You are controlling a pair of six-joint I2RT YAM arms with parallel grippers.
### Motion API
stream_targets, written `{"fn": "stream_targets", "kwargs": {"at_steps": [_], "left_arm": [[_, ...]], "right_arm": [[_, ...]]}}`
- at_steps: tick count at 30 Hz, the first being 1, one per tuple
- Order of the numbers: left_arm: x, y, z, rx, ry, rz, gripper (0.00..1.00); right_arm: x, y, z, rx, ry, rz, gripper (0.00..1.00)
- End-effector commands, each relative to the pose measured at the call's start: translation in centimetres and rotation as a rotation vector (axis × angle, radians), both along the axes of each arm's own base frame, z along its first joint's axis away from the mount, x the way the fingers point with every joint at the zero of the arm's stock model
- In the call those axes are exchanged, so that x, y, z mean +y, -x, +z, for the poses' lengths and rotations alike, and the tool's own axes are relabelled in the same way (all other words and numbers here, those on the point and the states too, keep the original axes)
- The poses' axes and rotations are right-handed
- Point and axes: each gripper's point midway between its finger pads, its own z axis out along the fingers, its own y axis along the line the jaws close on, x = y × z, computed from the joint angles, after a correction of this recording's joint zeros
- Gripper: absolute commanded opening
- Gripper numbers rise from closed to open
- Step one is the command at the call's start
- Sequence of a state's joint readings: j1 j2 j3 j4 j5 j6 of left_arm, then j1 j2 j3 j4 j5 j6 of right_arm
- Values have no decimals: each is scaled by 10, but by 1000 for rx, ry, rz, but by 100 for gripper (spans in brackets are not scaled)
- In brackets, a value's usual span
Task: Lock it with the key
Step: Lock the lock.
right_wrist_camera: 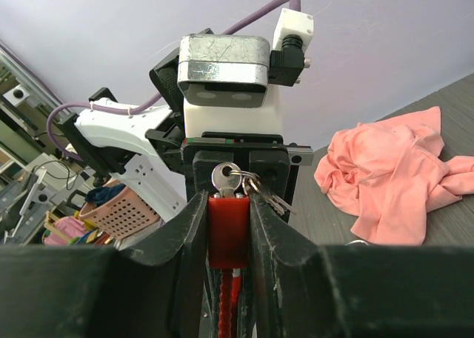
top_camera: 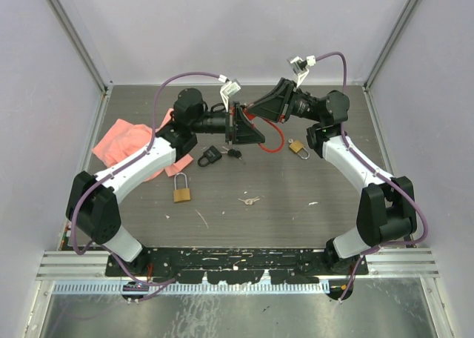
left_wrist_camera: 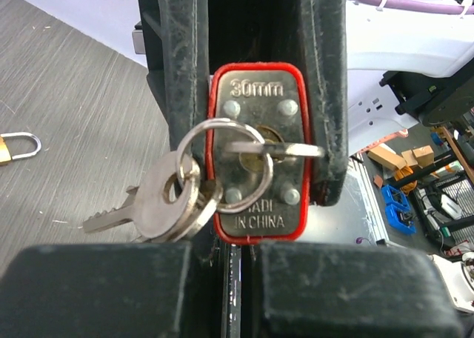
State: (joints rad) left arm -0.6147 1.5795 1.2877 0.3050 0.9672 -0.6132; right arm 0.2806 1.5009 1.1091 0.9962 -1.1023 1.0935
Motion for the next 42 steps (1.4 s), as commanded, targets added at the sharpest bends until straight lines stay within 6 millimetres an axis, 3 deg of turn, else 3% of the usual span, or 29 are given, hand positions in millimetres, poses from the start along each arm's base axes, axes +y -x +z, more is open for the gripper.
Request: {"fn": "stream_targets", "kwargs": {"at_steps": [1,14,32,42], "left_arm": [[9,4,43,-129,100,30,0],[8,9,43,-121,115,-13,0],[-1,3,38,-86,112,-32,0],[1,3,47,-106,135,-17,0]], "right_arm": [[0,12,13,-70,-14,3,1],[-3,1,14,-54,-26,-26,1],[1,7,13,-49,-27,-5,1],[1,7,8,-41,-22,-8,1]]}}
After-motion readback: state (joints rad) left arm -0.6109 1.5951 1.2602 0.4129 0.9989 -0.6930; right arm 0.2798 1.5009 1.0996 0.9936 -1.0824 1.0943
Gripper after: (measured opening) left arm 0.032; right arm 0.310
